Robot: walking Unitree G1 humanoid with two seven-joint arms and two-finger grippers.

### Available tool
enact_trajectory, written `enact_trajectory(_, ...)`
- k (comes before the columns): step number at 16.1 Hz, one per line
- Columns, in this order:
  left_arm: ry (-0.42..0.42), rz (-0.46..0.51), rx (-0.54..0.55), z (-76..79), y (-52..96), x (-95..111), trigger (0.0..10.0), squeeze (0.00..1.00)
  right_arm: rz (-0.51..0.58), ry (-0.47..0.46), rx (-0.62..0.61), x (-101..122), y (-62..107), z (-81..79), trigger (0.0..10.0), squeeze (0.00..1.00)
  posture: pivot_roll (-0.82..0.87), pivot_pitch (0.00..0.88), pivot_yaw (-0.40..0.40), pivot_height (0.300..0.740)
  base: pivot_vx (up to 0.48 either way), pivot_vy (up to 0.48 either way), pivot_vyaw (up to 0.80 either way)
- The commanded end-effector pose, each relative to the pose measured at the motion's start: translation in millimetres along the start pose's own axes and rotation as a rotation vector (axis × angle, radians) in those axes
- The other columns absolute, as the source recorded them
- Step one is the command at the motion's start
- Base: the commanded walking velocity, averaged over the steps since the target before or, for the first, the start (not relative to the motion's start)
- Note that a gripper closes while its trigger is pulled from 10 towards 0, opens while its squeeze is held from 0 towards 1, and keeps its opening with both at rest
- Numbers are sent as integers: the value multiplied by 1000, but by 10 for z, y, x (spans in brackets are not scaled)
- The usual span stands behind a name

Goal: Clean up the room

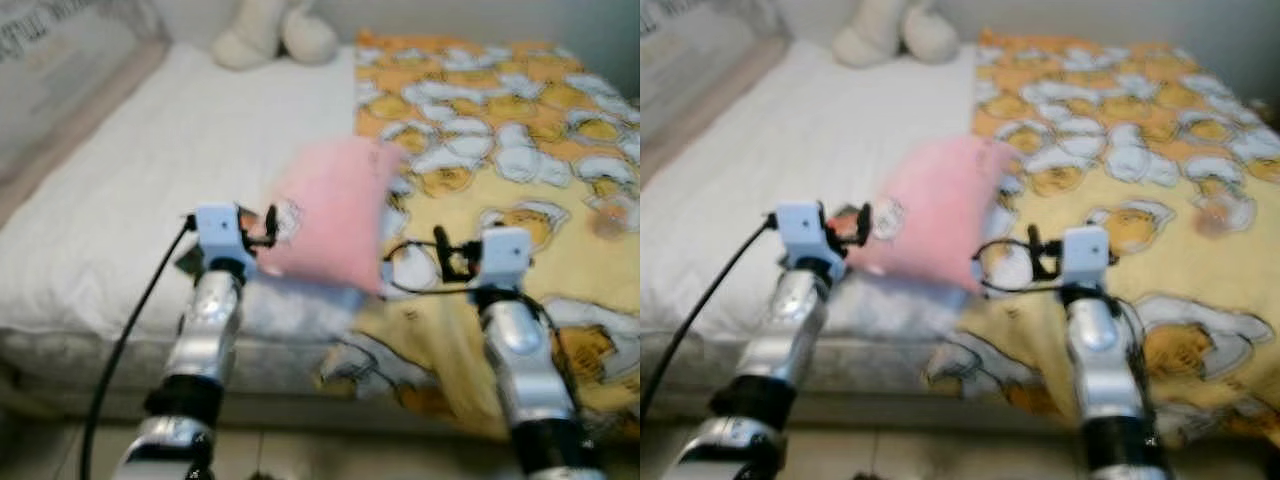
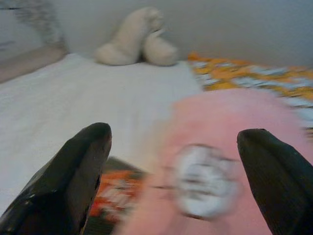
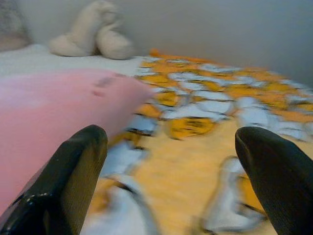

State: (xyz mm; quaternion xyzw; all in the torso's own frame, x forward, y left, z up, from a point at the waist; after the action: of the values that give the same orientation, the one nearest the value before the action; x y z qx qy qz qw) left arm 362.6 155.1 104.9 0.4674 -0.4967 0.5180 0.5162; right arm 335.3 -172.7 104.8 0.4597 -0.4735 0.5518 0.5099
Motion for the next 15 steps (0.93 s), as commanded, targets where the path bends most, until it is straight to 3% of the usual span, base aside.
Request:
enact_trajectory(1, -4, 14, -28, 86, -59, 65, 10000, 0, 21, -3, -45, 104, -51, 167, 10000, 0, -198, 0, 69, 740, 450, 0, 0)
enact_trajectory(5, -22, 22, -58, 137, -190, 183, 10000, 0, 3, -116, -43, 305, -291, 227, 10000, 0, -206, 0, 80, 740, 454, 0, 0)
enact_trajectory(7, 24, -118, -114, 156, -318, 102, 10000, 0, -125, -403, -68, 136, -315, 225, 10000, 0, -202, 0, 80, 740, 0, 0, 0)
enact_trajectory(8, 67, -183, -154, 161, -359, 69, 10000, 0, -182, -500, -69, 38, -296, 194, 10000, 0, -202, 0, 81, 740, 0, 0, 0)
enact_trajectory(10, 95, -230, -193, 162, -394, 66, 10000, 0, -219, -555, -57, -30, -263, 157, 10000, 0, -205, 0, 83, 740, 0, 0, 0)
enact_trajectory(13, 237, -310, -296, 155, -432, 127, 10000, 0, -248, -553, -15, 2, -136, 97, 10000, 0, -223, 0, 86, 740, 0, 0, 0)
enact_trajectory(15, 243, -322, -299, 139, -448, 112, 10000, 0, -269, -545, -24, -76, -117, 87, 10000, 0, -226, 0, 86, 740, 0, 0, 0)
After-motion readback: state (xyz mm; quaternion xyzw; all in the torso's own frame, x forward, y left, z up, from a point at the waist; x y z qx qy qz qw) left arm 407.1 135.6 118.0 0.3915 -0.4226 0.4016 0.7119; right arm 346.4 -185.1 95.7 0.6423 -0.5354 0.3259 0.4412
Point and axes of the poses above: a point about 5 cm out from each wrist's last joint towards the gripper, its own y axis pointing back from the gripper into the wrist, its own x axis along the axis of the wrist's last joint, z = x × y, the point moved 3 cm from there along -y, pointing out of the wrist towards the gripper, and after that the axes turned 1 degree about y, right-handed, at the moved point
